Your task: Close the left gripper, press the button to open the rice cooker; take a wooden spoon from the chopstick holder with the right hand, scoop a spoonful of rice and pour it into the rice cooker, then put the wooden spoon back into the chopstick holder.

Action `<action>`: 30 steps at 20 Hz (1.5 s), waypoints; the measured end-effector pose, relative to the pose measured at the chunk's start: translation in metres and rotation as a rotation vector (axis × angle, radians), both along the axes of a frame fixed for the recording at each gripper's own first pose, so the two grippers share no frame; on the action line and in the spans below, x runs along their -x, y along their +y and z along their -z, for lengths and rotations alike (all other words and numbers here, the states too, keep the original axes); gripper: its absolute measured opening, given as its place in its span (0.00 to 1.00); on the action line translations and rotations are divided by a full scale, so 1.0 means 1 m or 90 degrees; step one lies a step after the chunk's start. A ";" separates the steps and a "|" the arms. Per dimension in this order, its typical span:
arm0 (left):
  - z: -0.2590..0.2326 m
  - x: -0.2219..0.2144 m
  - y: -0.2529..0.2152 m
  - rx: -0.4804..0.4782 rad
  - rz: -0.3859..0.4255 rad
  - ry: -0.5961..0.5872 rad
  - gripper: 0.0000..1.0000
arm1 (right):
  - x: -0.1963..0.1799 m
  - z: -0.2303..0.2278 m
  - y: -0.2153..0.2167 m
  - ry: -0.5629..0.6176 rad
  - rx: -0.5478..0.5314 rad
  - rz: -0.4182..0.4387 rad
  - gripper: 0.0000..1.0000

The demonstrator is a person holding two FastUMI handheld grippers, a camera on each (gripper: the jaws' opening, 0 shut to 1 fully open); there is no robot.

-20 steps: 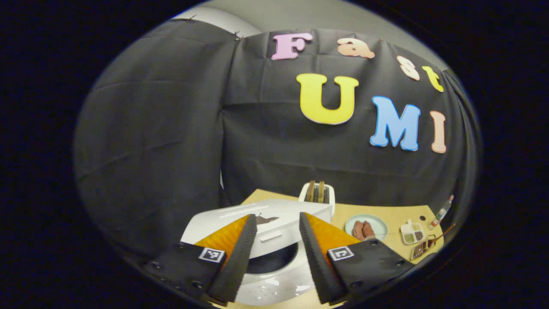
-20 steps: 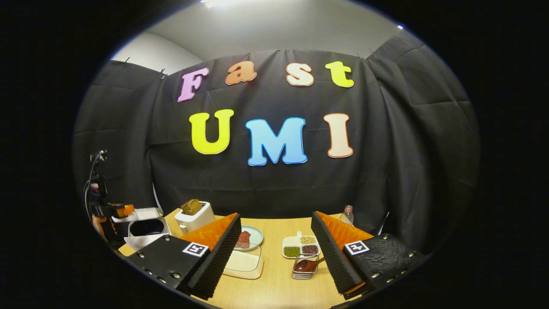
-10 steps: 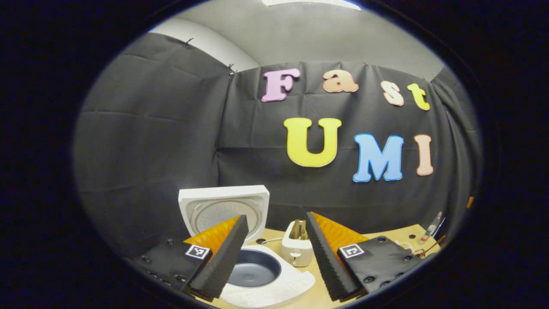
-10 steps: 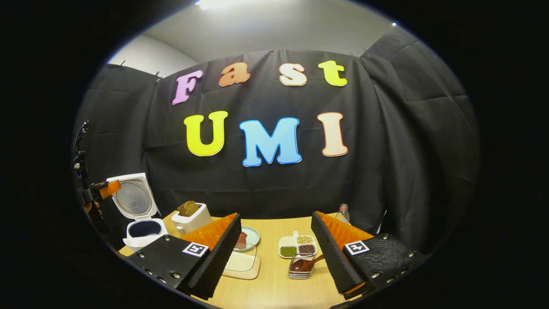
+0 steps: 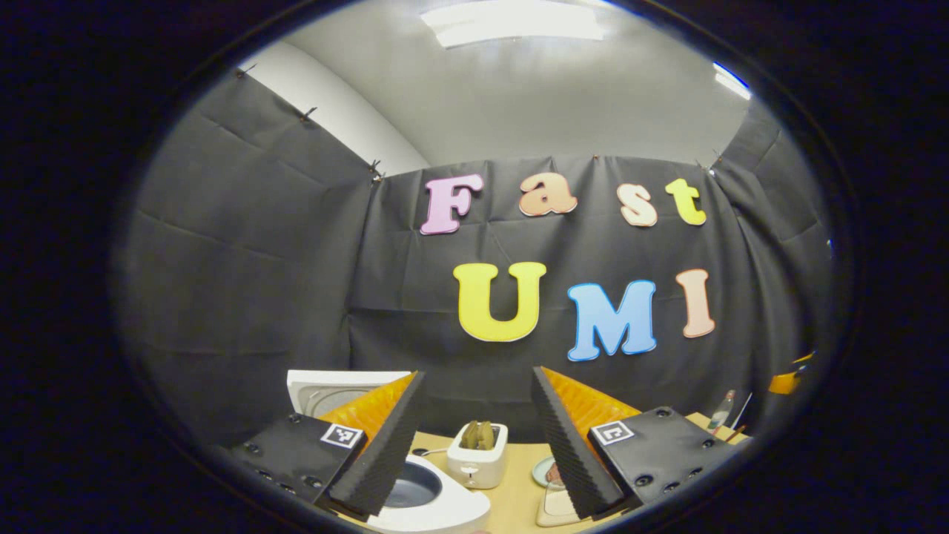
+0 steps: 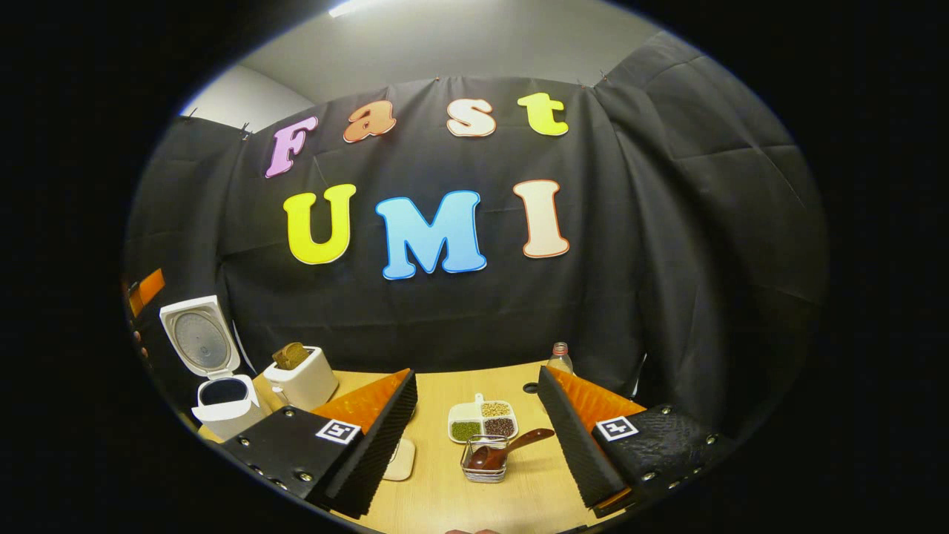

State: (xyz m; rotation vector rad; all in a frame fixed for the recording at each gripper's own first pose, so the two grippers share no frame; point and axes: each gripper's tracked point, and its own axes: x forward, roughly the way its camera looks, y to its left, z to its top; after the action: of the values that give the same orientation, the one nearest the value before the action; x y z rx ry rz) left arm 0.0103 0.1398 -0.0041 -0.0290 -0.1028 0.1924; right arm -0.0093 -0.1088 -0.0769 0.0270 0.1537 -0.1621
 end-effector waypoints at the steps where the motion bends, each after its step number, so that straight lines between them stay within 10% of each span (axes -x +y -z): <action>1: -0.001 0.002 -0.006 0.000 0.006 -0.002 0.99 | -0.003 0.006 -0.005 0.006 -0.004 0.003 0.99; 18: 0.023 -0.002 -0.051 0.002 0.010 0.051 0.99 | -0.062 0.165 -0.081 0.160 -0.118 0.077 1.00; 30: 0.065 0.000 -0.031 0.003 -0.028 0.127 0.94 | -0.101 0.209 -0.080 0.158 -0.168 0.043 0.77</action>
State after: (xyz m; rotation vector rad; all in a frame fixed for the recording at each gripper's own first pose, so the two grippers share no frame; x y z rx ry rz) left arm 0.0104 0.1083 -0.0687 -0.0121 0.0962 0.2387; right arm 0.0918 -0.1888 -0.2855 0.2761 0.4223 -0.2117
